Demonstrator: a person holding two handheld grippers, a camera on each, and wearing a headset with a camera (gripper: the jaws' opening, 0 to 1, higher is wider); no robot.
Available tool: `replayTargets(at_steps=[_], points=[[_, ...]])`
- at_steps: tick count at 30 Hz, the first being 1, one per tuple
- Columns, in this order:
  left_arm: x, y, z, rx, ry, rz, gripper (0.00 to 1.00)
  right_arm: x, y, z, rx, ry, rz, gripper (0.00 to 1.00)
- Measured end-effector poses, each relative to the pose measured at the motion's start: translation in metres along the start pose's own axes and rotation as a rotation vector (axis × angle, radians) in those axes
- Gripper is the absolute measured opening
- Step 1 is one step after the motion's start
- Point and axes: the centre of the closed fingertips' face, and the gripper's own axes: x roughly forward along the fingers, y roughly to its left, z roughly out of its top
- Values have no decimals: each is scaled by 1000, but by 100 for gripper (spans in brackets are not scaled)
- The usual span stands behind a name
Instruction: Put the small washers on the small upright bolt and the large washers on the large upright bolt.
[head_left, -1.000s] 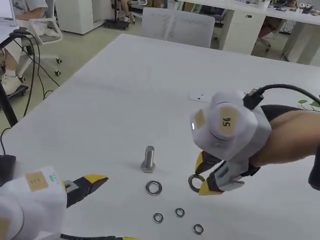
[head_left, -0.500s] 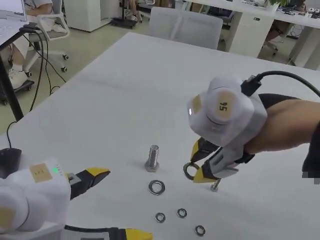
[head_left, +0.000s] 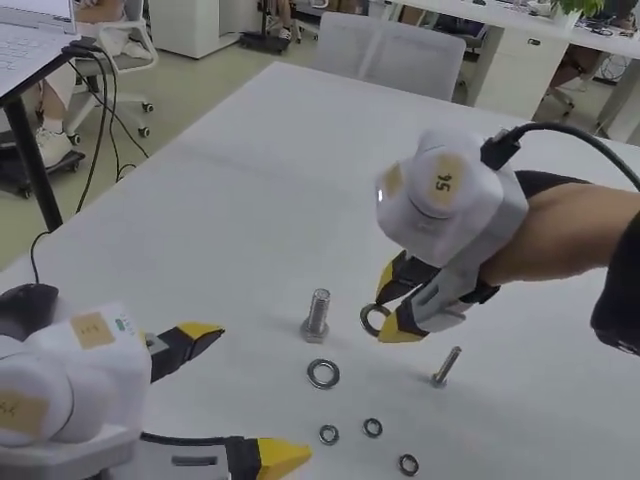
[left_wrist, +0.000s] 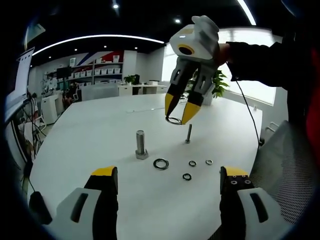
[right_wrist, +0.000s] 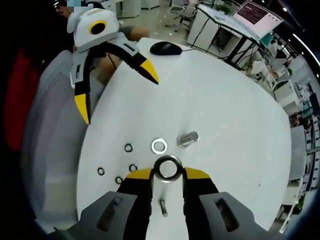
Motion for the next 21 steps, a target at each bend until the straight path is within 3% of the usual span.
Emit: replayTargets(at_steps=[7, 21], points=[[1, 1, 0, 0, -1, 7, 84, 0, -8, 8, 7, -20, -6, 24], [2, 4, -3, -12, 6, 19, 83, 11, -28, 22, -16, -18, 30, 24]])
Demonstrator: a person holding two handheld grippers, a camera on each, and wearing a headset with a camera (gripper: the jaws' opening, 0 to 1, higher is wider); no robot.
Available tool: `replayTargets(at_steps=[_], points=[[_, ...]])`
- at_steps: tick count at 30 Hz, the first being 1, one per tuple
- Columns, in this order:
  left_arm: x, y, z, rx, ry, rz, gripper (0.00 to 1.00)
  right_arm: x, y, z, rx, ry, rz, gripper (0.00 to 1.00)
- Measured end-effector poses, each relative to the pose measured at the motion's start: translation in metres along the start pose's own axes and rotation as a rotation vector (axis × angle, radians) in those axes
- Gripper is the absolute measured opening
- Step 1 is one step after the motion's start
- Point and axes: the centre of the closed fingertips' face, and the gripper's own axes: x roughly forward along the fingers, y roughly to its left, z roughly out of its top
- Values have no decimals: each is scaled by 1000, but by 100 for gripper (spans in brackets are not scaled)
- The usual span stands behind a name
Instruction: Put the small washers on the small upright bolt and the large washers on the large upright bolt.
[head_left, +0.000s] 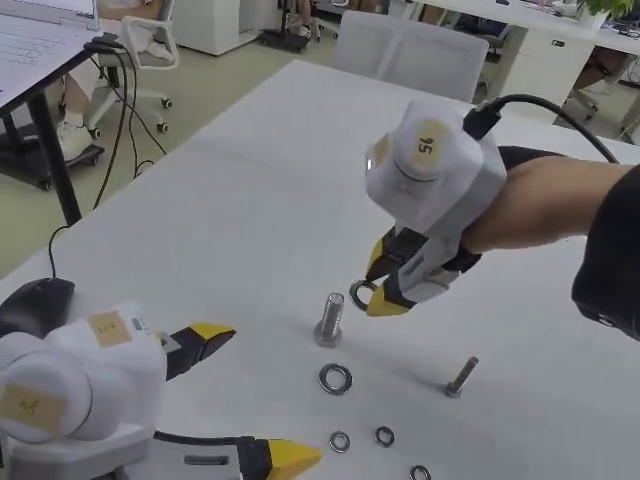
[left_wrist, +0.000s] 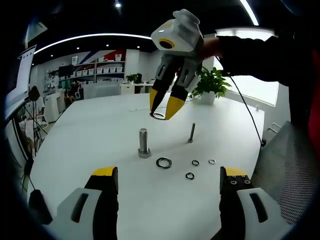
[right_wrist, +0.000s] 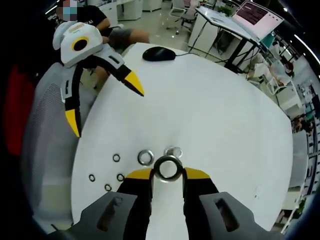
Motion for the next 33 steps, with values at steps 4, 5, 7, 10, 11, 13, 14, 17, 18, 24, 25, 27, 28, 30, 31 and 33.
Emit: replayTargets(at_steps=[4, 5, 7, 10, 11, 13, 14, 17, 18, 24, 25, 27, 28, 30, 31, 33], points=[[-1, 1, -2, -6, 4, 5, 83, 6, -5, 2, -7, 6, 15, 24], [-1, 1, -2, -10, 4, 5, 83, 7, -6, 3, -8, 7, 19, 24], [-1, 2, -3, -9, 4, 8, 83, 10, -6, 5, -17, 13, 24, 24], [-1, 2, -3, -10, 5, 8, 83, 12, -6, 8, -20, 15, 37, 24], [-1, 1, -4, -11, 7, 7, 83, 14, -8, 7, -21, 19, 39, 24], [-1, 2, -3, -12, 4, 9, 83, 17, -11, 7, -18, 22, 47, 24], [-1, 1, -4, -14, 6, 7, 83, 18, -11, 7, -17, 25, 53, 24], [-1, 1, -6, -14, 10, 7, 83, 20, -7, 8, -24, 34, 58, 24], [-1, 1, -6, -14, 10, 7, 83, 21, -7, 9, -25, 34, 58, 24], [0, 0, -8, -14, 13, 3, 83, 31, -7, 9, -30, 47, 82, 24], [0, 0, -8, -14, 13, 3, 83, 32, -7, 9, -30, 49, 84, 24], [0, 0, -9, -15, 15, 5, 83, 35, -10, 9, -31, 52, 87, 24], [-1, 0, -10, -16, 16, 4, 83, 35, -11, 8, -29, 53, 89, 24], [-1, 1, -10, -16, 17, 6, 83, 36, -11, 8, -29, 52, 90, 24], [-1, 1, -11, -17, 18, 5, 83, 37, -12, 8, -25, 55, 93, 24], [0, 1, -11, -18, 17, 6, 83, 38, -11, 8, -27, 58, 94, 24]])
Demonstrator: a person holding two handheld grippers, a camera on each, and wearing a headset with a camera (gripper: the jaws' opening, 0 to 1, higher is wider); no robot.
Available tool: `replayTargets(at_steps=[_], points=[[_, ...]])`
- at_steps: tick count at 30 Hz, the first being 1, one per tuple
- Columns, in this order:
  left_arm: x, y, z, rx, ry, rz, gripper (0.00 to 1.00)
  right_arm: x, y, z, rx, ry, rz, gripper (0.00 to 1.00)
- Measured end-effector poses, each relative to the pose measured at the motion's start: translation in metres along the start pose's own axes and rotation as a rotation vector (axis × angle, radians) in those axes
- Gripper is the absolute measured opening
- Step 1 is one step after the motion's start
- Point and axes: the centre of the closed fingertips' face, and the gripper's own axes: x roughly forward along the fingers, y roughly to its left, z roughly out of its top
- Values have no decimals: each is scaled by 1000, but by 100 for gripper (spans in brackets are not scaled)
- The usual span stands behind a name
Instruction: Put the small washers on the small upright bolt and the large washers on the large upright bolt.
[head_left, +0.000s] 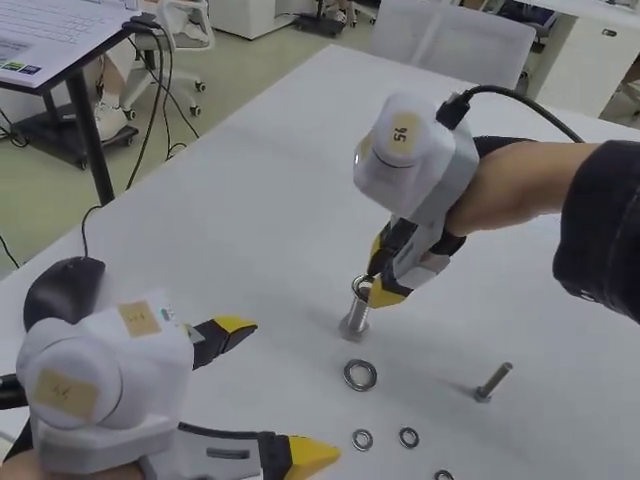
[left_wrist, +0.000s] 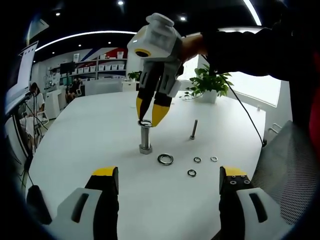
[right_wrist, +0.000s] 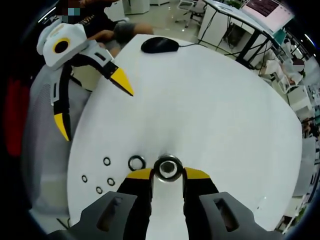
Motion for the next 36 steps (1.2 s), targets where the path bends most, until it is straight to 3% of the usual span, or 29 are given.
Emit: replayTargets(at_steps=[21, 36], points=[[1, 2, -1, -4, 2, 2, 82, 20, 4, -3, 0, 30, 23, 24], [3, 0, -2, 1, 14, -8, 82, 46, 2, -12, 44, 25, 30, 24]])
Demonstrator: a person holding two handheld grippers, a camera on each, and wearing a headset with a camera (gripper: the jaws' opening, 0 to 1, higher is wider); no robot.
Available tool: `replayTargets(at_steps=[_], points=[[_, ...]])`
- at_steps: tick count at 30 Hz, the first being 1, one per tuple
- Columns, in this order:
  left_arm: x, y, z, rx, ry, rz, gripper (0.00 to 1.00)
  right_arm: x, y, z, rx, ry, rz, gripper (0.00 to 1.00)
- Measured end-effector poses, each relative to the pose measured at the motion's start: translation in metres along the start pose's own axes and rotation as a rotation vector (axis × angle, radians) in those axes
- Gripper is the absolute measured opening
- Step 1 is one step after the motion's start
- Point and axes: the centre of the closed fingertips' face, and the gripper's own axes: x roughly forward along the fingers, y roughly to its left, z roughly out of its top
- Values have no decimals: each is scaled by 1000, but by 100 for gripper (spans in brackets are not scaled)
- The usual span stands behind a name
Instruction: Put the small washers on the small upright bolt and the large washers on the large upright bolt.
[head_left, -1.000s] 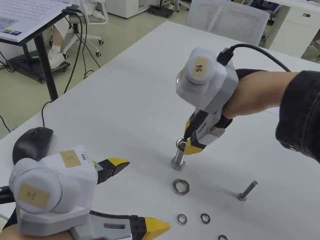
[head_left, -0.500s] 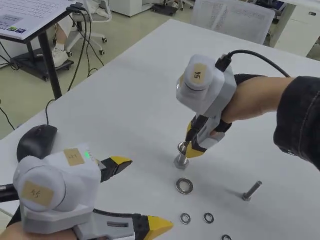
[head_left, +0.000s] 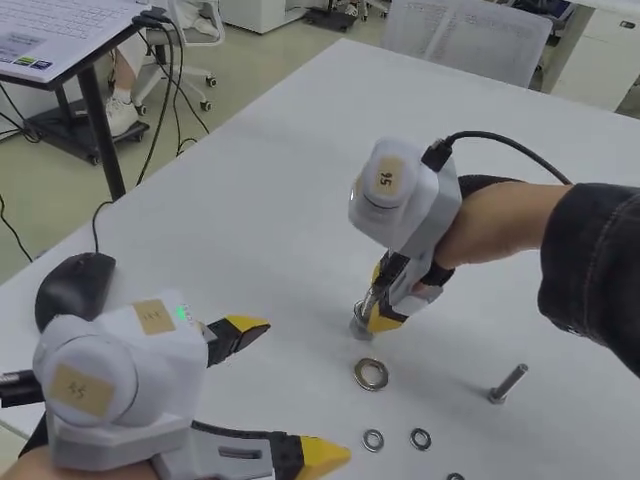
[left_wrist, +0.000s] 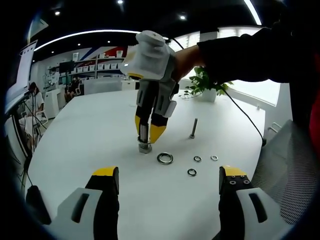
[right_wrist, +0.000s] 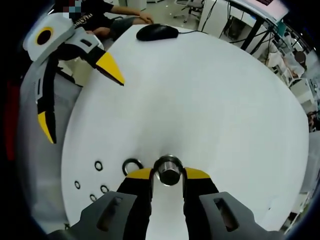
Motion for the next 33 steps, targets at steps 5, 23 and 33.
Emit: replayTargets(at_steps=[5, 23, 33], points=[[0, -1, -1, 1, 4, -1, 82, 4, 0, -1, 18, -3, 5, 24], [1, -2, -1, 1, 7, -2, 82, 11, 0, -3, 26, -8, 6, 24], [2, -1, 0, 2, 4, 1, 82, 9, 1, -8, 51, -21, 22, 28]])
